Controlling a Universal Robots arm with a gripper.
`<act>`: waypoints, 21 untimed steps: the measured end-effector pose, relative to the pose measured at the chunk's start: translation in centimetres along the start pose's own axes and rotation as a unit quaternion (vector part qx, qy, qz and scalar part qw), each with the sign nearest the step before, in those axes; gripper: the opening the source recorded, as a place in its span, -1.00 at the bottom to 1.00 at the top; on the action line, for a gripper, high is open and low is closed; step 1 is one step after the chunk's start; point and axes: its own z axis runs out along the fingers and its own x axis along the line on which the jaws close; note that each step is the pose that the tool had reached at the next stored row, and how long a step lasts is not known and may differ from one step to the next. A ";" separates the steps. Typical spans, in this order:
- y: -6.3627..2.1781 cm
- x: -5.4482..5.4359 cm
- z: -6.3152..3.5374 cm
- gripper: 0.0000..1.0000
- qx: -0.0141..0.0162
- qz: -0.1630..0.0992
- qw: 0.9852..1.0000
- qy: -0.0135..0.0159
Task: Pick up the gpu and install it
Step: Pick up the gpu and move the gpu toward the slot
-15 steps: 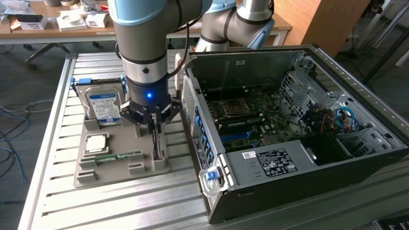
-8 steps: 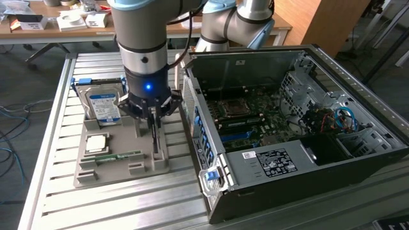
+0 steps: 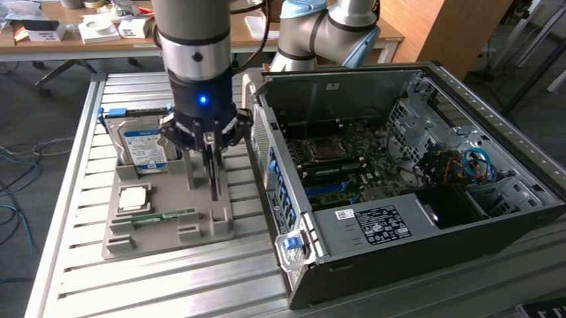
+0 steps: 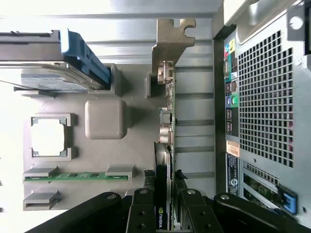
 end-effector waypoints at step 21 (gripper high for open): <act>0.39 -0.2 -8.04 -0.47 -0.001 0.000 1.000 0.000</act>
